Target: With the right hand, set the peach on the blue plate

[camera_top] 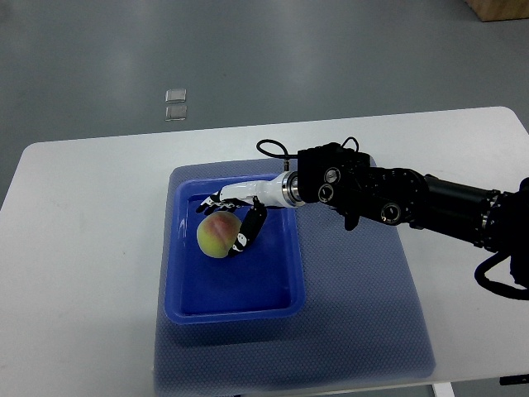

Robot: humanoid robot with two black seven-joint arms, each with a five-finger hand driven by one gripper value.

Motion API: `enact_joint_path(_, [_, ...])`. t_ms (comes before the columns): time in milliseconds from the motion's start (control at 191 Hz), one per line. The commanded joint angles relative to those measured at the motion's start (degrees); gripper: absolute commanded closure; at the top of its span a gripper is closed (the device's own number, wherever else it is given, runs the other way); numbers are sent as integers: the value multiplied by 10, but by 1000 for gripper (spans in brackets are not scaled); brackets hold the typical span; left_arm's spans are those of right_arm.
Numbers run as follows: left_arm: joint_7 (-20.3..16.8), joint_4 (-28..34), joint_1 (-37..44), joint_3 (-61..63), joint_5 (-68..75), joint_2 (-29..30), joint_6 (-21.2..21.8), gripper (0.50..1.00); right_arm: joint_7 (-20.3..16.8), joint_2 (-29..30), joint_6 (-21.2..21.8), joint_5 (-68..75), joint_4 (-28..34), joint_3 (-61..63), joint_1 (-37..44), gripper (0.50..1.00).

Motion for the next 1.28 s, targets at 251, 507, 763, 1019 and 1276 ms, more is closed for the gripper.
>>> enact_joint_path(251, [0, 1, 1, 0, 0, 0, 0, 500, 1, -29, -16, 27, 5, 170, 36, 568])
enact_joint_path(507, [0, 1, 0, -1, 0, 0, 0, 500, 3, -71, -27, 187, 3, 454, -85, 568])
enact_joint_path(763, [0, 0, 1, 0, 0, 0, 0, 500, 11, -77, -38, 351, -5, 568, -200, 568])
enact_joint_path(1019, [0, 1, 1, 1, 0, 0, 1, 500, 90, -70, -27, 447, -68, 607, -262, 568])
enact_joint_path(1276, [0, 1, 1, 2, 0, 0, 1, 500, 113, -46, 14, 479, -119, 605, -274, 568])
